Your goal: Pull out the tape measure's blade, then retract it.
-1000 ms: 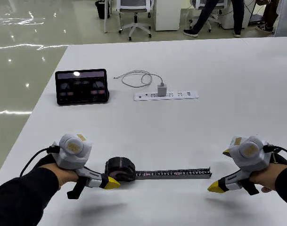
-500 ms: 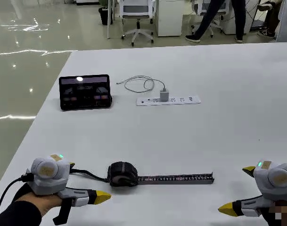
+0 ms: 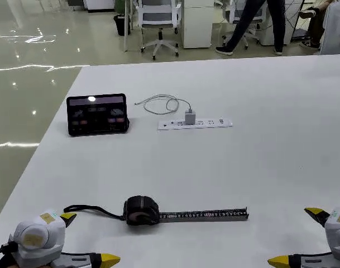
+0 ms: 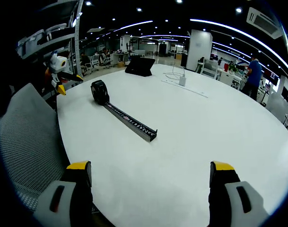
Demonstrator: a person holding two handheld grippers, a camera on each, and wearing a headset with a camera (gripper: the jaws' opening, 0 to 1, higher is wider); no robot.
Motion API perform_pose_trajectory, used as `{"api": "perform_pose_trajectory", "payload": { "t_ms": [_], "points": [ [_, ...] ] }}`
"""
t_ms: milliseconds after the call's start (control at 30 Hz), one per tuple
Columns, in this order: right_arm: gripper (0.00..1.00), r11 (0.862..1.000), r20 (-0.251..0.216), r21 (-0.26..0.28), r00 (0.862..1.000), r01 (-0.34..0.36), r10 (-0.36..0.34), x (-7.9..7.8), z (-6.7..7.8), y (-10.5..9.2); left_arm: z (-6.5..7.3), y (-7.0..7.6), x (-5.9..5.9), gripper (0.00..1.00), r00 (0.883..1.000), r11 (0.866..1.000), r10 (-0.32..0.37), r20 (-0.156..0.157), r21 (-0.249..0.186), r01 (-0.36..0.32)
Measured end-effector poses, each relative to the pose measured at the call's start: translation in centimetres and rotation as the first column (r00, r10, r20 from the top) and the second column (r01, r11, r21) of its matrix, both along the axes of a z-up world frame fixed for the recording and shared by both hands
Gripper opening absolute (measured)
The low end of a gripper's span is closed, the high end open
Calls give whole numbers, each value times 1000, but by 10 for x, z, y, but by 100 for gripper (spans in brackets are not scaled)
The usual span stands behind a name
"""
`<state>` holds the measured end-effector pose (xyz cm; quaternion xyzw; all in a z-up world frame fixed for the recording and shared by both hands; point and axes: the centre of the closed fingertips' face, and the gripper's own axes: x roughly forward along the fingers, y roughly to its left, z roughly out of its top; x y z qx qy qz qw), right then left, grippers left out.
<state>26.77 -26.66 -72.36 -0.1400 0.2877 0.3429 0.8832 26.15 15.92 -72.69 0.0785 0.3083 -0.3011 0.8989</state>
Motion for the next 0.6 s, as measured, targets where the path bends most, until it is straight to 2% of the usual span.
{"api": "perform_pose_trajectory", "payload": {
  "t_ms": [100,267,333,467,600],
  "points": [
    [100,1000,-13,-4,1000,-5,5,-12,-1,-3,1,7,-6,100,1000,1000,22,-4,-10,-22],
    [100,1000,-30,-17,1000,-2,1,-24,-2,-11,6,17,-10,100,998,998,55,16,-33,-54],
    [100,999,-18,-33,1000,-4,3,-27,-1,-14,8,18,-13,100,998,997,67,19,-39,-66],
    [100,1000,-22,-24,1000,5,-5,-29,0,-15,10,30,-7,100,996,995,87,30,-46,-86],
    [100,1000,-30,-10,1000,4,-4,-32,-1,-13,17,25,-7,100,995,995,90,44,-49,-88]
  ]
}}
